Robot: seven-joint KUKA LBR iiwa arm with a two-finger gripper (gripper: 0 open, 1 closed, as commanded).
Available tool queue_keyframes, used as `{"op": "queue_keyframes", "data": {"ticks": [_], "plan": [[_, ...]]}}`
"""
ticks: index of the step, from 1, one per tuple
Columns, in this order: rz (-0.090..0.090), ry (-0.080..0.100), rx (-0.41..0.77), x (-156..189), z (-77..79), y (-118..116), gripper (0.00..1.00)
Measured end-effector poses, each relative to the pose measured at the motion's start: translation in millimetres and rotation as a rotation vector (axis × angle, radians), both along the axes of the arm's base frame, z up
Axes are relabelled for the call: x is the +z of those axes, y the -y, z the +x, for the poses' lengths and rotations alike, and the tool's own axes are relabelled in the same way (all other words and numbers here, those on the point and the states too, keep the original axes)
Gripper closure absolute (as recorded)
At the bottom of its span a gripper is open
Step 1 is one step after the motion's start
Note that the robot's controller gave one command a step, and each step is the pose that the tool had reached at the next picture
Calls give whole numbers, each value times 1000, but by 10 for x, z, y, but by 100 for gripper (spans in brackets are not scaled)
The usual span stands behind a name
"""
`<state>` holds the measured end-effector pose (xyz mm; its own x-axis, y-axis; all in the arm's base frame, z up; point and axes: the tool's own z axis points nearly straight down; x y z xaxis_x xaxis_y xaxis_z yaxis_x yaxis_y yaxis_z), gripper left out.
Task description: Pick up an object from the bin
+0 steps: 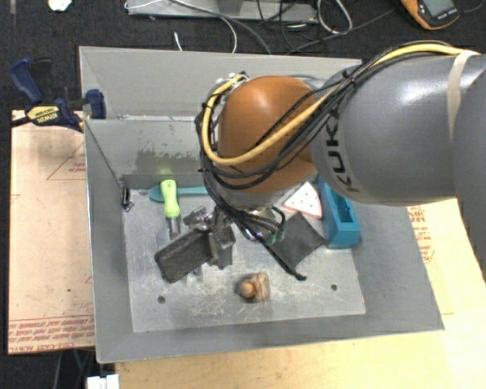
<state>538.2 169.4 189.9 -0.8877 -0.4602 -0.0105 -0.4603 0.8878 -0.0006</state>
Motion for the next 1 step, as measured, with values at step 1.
{"op": "queue_keyframes", "data": {"ticks": [1], "plan": [[0,0,-1,271,0,-1,100]]}}
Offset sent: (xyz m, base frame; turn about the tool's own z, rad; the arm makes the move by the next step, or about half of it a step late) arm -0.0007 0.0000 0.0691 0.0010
